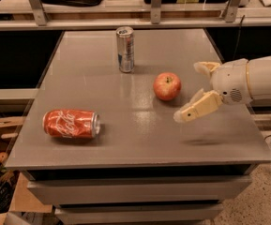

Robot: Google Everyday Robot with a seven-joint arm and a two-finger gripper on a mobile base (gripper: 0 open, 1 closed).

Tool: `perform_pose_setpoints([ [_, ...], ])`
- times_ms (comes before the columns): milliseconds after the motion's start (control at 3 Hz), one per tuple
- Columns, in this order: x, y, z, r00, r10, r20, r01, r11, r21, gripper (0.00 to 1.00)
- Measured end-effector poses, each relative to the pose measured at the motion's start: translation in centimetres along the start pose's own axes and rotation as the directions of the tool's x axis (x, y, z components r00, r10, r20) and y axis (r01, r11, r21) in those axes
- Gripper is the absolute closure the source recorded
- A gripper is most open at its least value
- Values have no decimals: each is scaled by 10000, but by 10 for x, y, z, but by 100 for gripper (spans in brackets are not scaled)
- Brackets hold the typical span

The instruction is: Move apple near coke can

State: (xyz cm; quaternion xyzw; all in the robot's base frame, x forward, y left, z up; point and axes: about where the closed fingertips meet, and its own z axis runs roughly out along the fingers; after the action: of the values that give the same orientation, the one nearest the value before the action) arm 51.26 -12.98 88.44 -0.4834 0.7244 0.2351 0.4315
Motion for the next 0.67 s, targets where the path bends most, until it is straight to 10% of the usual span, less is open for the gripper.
perform_pose_setpoints([
  [667,-8,-17,15,9924,-537,1105,585,9974,-412,0],
])
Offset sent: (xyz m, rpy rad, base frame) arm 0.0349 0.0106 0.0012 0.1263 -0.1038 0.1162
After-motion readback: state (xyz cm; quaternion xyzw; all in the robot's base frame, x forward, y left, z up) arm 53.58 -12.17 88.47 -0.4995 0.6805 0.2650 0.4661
